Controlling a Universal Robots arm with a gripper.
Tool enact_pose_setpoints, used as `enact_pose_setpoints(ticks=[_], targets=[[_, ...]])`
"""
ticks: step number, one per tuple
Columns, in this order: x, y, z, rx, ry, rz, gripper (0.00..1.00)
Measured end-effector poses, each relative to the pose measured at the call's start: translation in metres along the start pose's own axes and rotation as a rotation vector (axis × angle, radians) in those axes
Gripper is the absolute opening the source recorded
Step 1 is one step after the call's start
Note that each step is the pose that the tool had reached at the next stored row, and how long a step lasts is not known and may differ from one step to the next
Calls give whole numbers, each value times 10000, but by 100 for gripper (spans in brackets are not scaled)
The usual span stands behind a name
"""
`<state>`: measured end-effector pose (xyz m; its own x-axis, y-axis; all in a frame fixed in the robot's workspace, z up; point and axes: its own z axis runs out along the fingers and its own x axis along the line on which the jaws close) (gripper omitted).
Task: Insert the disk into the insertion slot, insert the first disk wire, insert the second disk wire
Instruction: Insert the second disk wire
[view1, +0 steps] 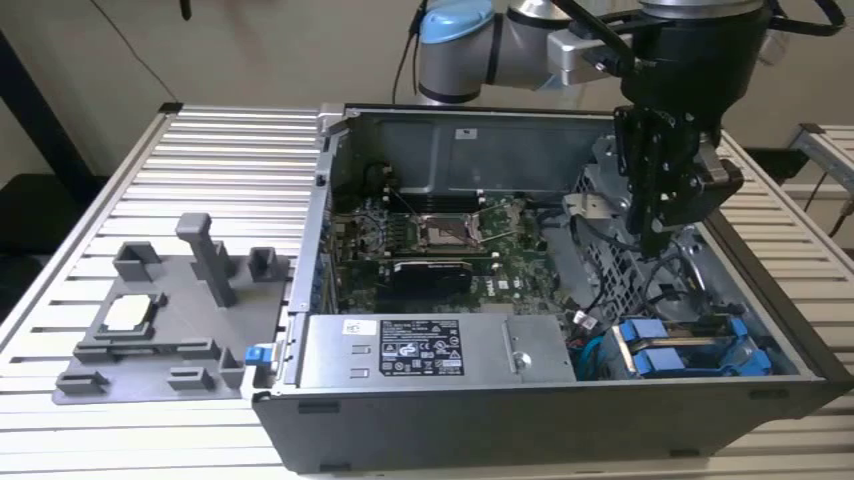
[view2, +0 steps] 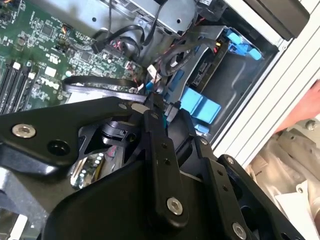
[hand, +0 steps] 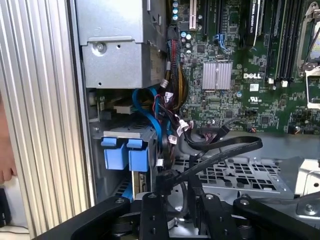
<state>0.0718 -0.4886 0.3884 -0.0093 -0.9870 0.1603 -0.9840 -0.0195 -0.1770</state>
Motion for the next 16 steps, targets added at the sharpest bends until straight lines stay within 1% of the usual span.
enact_pose_setpoints(ticks=[2,5,11,16], targets=[[1,10,-2,3,18,-19,33],[3,25,-4,21,24,-48,33],[1,50,8,181,69,-160,33],[-1,63,20,249,82,-218,33]])
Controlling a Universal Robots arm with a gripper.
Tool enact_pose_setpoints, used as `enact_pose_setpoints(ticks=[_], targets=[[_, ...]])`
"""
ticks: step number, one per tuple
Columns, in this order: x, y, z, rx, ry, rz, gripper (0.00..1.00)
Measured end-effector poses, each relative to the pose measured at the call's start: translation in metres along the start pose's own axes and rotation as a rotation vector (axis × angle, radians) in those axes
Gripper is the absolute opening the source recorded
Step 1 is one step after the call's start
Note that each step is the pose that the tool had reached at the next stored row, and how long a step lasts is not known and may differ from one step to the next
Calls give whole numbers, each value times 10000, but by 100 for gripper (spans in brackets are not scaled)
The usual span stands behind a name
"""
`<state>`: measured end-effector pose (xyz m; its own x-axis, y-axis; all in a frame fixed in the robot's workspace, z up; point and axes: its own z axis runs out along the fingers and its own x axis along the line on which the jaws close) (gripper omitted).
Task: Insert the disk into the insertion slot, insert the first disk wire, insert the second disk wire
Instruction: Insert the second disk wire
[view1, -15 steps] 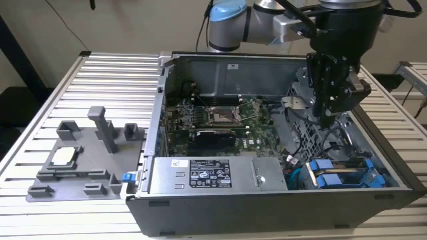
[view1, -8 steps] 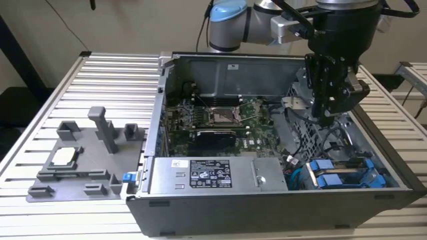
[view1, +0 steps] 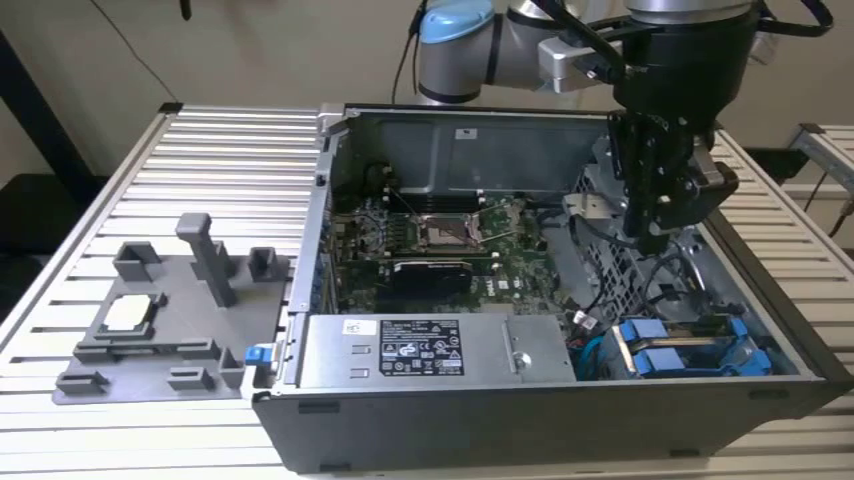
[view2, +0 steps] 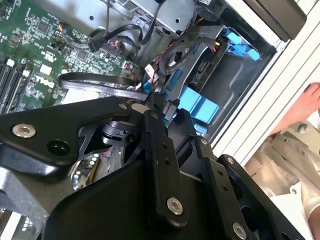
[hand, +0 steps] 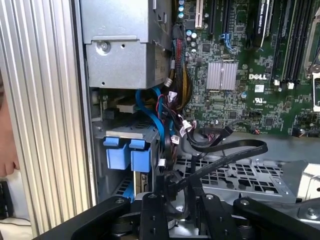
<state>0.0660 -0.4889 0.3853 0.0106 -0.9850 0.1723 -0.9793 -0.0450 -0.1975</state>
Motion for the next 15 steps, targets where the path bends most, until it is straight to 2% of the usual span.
enact_pose_setpoints(ticks=[6,7,15], targets=[[-1,19,16,89,4,-5,31],[-1,20,16,95,5,-5,24],[-1,23,17,100,2,-3,22]])
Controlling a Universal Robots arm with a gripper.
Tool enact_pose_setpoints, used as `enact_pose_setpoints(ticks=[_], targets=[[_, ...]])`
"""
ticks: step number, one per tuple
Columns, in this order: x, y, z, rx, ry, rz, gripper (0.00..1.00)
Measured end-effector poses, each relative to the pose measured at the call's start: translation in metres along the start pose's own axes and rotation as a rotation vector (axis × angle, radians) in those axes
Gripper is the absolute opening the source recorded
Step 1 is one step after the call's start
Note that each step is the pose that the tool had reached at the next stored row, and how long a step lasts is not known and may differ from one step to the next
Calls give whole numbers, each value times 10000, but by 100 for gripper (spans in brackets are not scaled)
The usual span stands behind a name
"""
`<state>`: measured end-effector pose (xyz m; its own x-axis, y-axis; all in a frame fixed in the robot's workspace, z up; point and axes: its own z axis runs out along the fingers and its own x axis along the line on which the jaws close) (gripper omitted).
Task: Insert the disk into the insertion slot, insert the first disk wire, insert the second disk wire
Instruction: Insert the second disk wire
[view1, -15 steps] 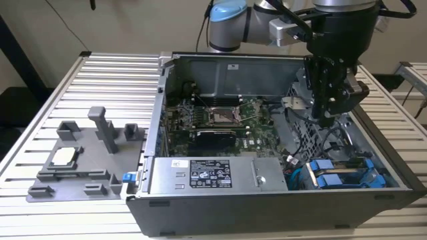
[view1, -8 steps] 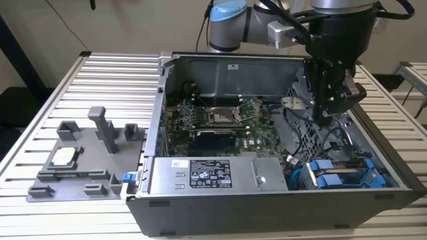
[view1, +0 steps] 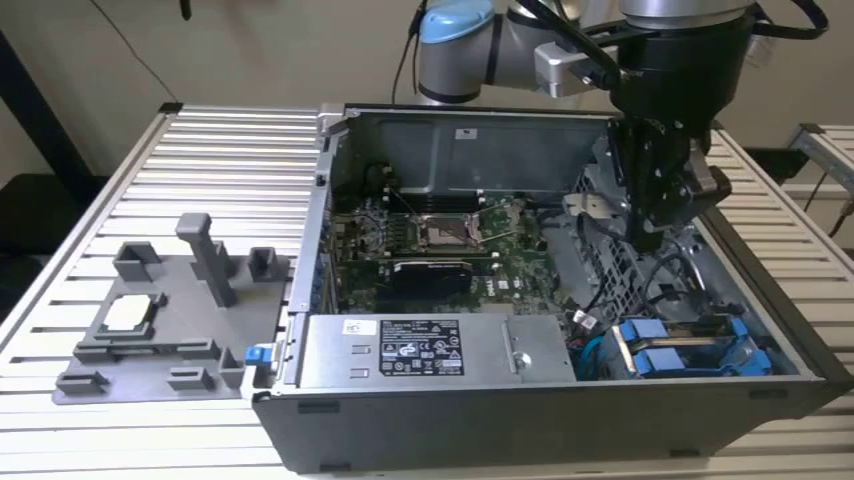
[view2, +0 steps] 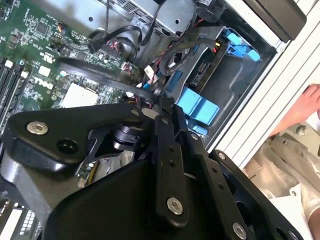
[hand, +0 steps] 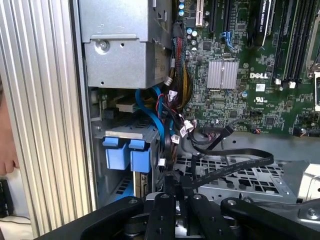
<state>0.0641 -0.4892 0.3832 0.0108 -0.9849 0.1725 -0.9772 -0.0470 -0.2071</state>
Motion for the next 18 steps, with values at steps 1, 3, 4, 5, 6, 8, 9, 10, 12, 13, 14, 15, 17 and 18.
enact_pose_setpoints(ticks=[1,3,4,5,6,8,9,10,12,13,14,15,17,18], targets=[[0,0,0,0,0,0,16],[0,0,0,0,1,0,16],[0,0,0,0,1,0,16],[0,0,0,0,1,0,16],[0,0,0,0,1,-1,16],[0,0,0,0,1,-1,16],[0,0,0,0,2,0,16],[0,0,0,0,2,-1,16],[0,0,0,0,2,0,16],[0,0,0,0,3,-1,16],[1,-2,0,0,3,0,16],[4,-6,2,-1,3,0,16],[16,-21,7,-11,2,-2,16],[26,-31,11,-19,1,-4,16]])
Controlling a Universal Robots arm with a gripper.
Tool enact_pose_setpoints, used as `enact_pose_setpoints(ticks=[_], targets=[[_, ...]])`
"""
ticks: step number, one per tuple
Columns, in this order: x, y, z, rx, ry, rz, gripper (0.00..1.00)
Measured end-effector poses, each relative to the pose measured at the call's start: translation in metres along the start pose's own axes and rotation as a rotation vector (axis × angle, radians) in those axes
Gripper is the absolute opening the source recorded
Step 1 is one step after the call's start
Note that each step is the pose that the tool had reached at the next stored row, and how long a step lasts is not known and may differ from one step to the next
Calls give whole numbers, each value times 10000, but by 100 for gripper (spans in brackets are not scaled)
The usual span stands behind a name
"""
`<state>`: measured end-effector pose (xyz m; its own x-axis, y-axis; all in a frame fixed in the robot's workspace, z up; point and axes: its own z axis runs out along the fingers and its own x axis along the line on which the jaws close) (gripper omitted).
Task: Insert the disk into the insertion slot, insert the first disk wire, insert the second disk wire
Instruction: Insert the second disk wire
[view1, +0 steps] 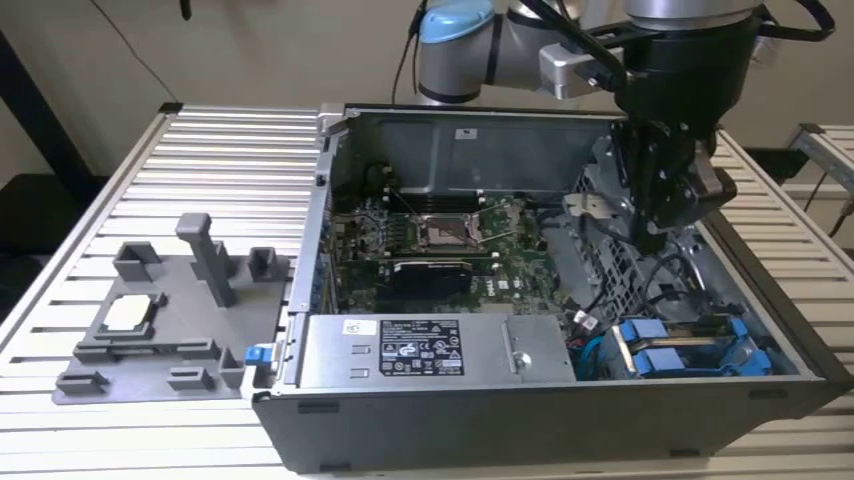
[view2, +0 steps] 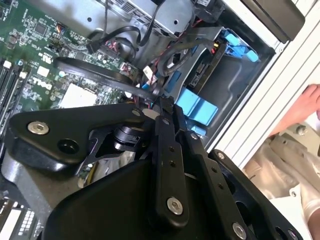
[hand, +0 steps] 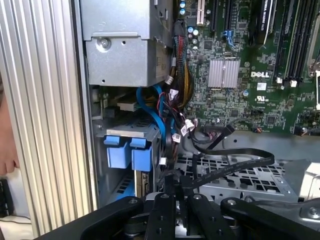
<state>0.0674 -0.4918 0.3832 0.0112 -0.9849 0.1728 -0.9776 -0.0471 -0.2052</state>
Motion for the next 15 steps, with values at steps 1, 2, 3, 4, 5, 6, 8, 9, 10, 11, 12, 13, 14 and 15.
enact_pose_setpoints(ticks=[1,2,3,4,5,6,8,9,10,11,12,13,14,15], targets=[[12,-11,5,-9,-1,-1,16],[26,-23,10,-21,0,-4,16],[44,-37,16,-35,-2,-6,16],[63,-51,22,-49,-3,-8,16],[80,-63,28,-61,-3,-10,16],[98,-75,34,-74,-4,-12,16],[132,-100,45,-97,-5,-16,16],[148,-112,50,-108,-5,-19,16],[164,-124,56,-118,-6,-20,16],[180,-137,62,-129,-7,-22,16],[197,-149,67,-140,-7,-24,16],[214,-162,73,-151,-7,-26,16],[233,-175,79,-164,-7,-28,16],[251,-186,85,-175,-9,-30,16]])
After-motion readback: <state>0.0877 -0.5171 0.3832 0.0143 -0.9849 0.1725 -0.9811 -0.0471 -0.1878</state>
